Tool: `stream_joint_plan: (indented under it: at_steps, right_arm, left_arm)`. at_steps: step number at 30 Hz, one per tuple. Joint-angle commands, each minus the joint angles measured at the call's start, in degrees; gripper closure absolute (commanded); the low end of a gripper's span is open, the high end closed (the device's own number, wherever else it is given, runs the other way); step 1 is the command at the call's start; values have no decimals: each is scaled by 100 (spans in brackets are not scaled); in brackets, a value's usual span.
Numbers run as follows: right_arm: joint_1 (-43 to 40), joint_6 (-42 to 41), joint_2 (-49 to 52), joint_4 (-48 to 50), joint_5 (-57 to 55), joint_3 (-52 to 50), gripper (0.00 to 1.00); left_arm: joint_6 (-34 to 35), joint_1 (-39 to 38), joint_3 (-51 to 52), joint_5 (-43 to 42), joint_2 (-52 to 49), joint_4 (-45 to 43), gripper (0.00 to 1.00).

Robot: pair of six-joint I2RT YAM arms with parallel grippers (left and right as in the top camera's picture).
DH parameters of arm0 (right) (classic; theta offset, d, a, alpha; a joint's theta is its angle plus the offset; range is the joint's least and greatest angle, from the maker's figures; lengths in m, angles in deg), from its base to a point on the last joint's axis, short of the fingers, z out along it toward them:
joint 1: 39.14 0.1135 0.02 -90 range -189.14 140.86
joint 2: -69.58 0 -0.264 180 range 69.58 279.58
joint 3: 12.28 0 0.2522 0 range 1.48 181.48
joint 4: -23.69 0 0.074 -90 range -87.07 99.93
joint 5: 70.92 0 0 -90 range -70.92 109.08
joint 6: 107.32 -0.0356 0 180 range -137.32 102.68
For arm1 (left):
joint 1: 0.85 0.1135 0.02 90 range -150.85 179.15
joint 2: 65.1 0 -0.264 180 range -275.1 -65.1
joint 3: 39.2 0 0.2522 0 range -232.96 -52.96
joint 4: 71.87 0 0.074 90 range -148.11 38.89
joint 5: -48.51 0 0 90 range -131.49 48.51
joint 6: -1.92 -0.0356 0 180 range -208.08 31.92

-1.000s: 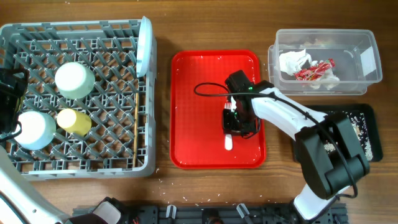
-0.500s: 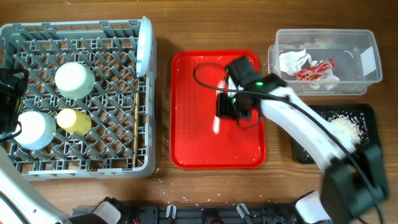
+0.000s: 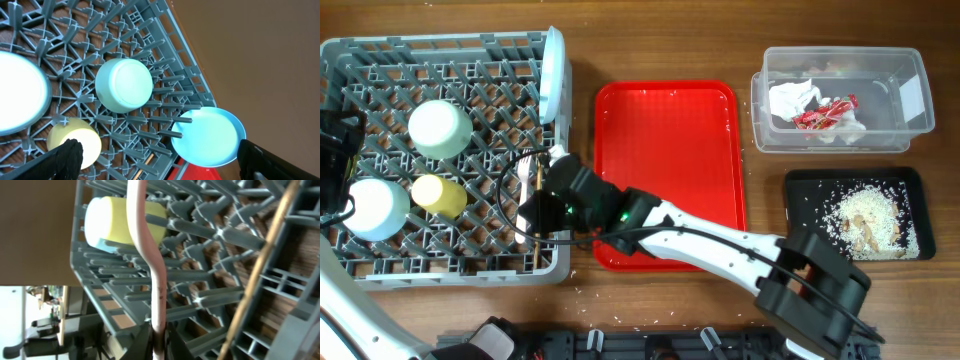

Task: Sort waste into correct bins and load items into the dishwasher rack

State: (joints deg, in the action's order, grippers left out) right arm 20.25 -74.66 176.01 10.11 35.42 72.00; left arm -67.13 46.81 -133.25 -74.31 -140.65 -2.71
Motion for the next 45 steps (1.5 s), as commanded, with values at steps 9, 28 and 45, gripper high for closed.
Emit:
stream_joint_plan:
  at_steps: [9, 28, 45]
  right_arm:
    - [-503, 769, 92, -544, -125, 26, 73]
    - [-1071, -44, -5132, -7200, -3751, 92, 0]
    - [-1073, -787, -3869, -7073, -3906, -225, 0]
  left_arm:
    - [52, 24, 4, 15, 0, -4, 0]
    - [50, 24, 4, 15, 0, -4, 0]
    - [52, 24, 4, 15, 0, -4, 0]
